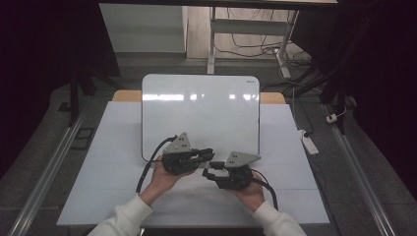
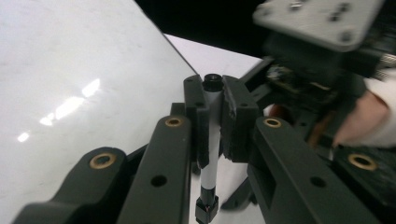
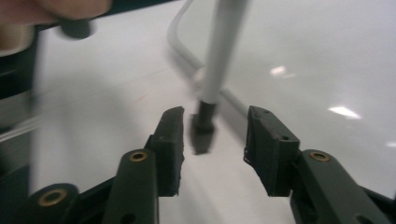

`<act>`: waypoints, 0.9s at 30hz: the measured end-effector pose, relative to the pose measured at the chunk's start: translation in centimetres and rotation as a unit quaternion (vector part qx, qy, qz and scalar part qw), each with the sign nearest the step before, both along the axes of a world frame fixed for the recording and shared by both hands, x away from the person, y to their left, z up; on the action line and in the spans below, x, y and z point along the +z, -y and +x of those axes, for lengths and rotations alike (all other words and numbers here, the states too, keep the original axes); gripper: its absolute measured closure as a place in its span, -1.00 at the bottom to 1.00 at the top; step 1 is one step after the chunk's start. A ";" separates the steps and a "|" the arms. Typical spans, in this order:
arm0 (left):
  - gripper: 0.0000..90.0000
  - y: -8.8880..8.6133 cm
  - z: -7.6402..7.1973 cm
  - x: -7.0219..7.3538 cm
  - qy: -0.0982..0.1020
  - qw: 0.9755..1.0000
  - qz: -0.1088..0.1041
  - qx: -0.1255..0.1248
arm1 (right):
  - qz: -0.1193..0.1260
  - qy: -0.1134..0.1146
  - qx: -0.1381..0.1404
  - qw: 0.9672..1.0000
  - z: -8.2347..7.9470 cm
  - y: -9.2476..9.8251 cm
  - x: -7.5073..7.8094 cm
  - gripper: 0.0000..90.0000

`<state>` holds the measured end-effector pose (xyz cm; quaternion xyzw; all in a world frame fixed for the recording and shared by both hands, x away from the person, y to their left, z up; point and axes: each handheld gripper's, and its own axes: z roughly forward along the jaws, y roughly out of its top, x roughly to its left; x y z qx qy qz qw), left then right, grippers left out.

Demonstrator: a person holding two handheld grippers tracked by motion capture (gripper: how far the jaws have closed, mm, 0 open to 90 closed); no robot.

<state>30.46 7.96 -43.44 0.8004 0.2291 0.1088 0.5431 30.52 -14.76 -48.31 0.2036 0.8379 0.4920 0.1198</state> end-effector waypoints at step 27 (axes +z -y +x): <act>0.78 3.2 0.1 -0.9 0.007 0.996 -0.027 0.082 | 0.036 0.103 -0.189 0.976 -1.9 -0.6 1.1 0.80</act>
